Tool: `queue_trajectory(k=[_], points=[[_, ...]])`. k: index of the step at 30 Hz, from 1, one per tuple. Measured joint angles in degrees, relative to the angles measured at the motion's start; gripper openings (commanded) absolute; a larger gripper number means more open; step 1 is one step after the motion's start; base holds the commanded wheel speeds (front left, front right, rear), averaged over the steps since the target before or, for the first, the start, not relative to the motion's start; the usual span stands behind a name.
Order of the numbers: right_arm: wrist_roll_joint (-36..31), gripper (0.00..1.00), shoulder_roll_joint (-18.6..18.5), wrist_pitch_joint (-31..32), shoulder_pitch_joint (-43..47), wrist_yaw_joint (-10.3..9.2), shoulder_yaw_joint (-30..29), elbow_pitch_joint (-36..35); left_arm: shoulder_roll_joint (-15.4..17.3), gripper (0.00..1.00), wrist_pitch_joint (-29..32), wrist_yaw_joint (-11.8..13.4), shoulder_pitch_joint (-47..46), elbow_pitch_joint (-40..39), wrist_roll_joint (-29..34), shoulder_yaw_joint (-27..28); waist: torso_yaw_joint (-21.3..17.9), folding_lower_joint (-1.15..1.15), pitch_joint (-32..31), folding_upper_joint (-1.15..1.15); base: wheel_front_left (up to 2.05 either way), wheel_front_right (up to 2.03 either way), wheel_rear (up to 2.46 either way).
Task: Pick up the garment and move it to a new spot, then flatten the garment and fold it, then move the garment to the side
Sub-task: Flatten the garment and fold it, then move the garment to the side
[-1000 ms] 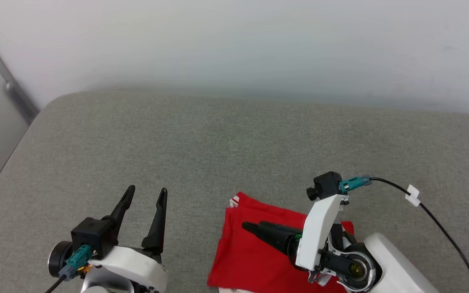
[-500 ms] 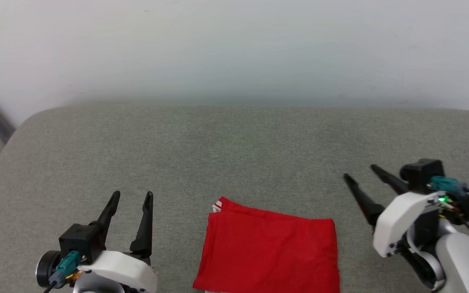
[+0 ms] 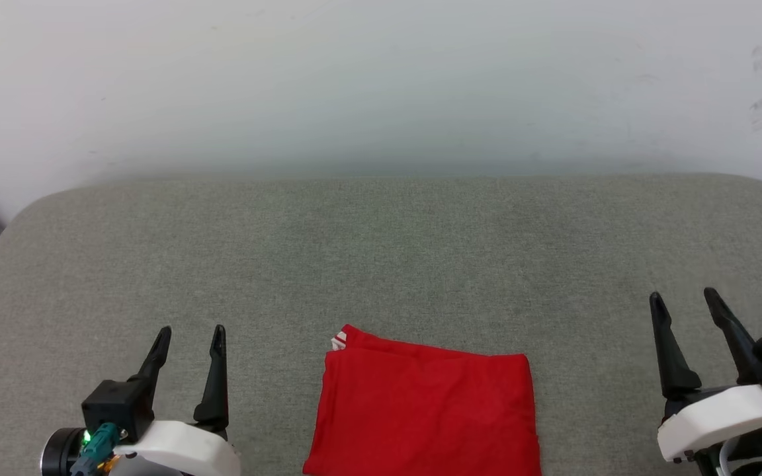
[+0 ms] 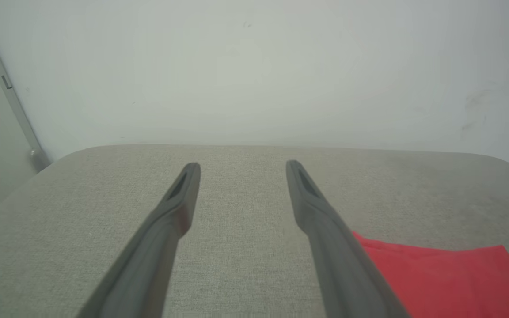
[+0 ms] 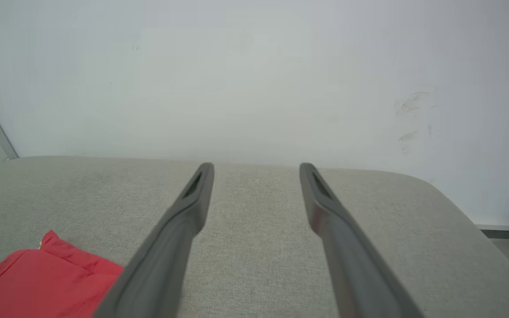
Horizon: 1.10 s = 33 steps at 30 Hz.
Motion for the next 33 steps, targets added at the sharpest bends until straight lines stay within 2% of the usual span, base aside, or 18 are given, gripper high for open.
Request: queue_trajectory(k=[11,17,20,24,26,30,33], points=[[0.2,1.00,2.1,1.0,2.5,0.00,0.2,-0.3,-1.3,1.00,-0.1,-1.1,1.2,1.5,1.2,1.1,-0.2,0.00,-0.3,0.00,0.00,0.00,0.00],[2.3,1.00,2.6,4.2,3.3,0.00,-0.4,0.0,-2.1,1.00,-0.1,-1.8,1.2,2.0,1.8,2.0,-0.3,0.00,-0.4,0.00,0.00,0.00,0.00],[6.7,1.00,2.2,10.6,3.9,0.00,-3.1,2.0,-2.5,1.00,-0.1,-2.0,1.2,2.0,2.1,2.6,-0.3,0.00,-0.3,0.00,0.00,0.00,0.00],[12.5,1.00,-2.3,21.8,4.7,-0.01,-7.4,5.8,-3.1,1.00,-0.2,-2.7,1.1,2.1,2.5,3.5,0.1,0.00,0.1,0.00,0.00,0.00,0.00],[16.4,1.00,-3.2,28.6,5.0,-0.01,-8.0,7.8,-3.4,1.00,-0.2,-2.9,0.9,2.4,3.1,3.7,0.5,0.00,0.4,0.00,0.00,0.00,0.00],[21.8,1.00,-2.5,38.6,4.8,-0.01,-10.4,10.5,-4.0,1.00,-0.2,-3.6,0.2,2.7,3.8,3.9,1.3,0.00,1.1,0.00,0.00,0.00,0.00],[27.2,1.00,0.3,45.1,4.2,-0.01,-10.8,12.0,-4.5,1.00,-0.2,-4.3,-0.7,3.0,4.1,3.9,2.0,0.00,1.8,0.00,0.00,0.00,0.00]])
